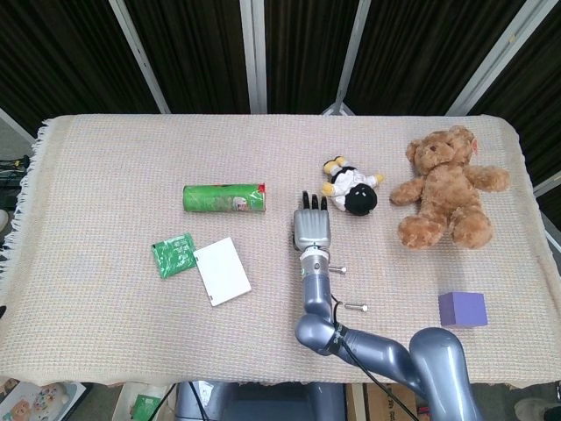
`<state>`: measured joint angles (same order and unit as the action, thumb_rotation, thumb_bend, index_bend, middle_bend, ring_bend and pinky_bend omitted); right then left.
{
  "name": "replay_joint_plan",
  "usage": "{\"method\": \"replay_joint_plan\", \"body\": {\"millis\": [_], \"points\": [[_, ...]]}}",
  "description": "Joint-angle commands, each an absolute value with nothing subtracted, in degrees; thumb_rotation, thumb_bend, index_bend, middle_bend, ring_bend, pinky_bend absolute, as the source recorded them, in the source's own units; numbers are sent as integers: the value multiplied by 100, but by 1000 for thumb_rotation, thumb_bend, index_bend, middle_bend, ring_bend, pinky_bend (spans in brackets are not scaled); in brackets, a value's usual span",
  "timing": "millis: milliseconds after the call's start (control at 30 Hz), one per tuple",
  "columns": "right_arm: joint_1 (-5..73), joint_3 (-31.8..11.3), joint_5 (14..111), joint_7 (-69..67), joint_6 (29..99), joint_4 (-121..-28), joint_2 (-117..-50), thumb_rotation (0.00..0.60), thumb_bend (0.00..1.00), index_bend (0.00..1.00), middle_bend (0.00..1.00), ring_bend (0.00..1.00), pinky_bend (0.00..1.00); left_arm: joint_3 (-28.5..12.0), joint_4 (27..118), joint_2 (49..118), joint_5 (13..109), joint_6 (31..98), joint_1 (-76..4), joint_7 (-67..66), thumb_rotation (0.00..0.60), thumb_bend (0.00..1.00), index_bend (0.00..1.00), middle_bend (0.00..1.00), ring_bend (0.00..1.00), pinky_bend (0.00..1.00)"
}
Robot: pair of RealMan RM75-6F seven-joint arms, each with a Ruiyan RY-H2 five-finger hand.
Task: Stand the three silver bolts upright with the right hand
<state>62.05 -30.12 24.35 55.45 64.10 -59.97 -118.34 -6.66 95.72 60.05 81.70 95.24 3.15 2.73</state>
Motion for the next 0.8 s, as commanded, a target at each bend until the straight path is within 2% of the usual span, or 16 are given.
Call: {"method": "replay_joint_plan", "body": {"millis": [33,800], "points": [[6212,-2999,2411,5571,6389,-5978,-11844,600,329,543,33,34,49,-665,9572,6005,8172,9525,316,274,600,123,157,72,0,164],[6140,-3066,2605,5192,6445,-6149,-11768,600,346,580,33,34,62,-652,9555,6003,8226,9518,307,320,600,123,164,71,0,164]]}}
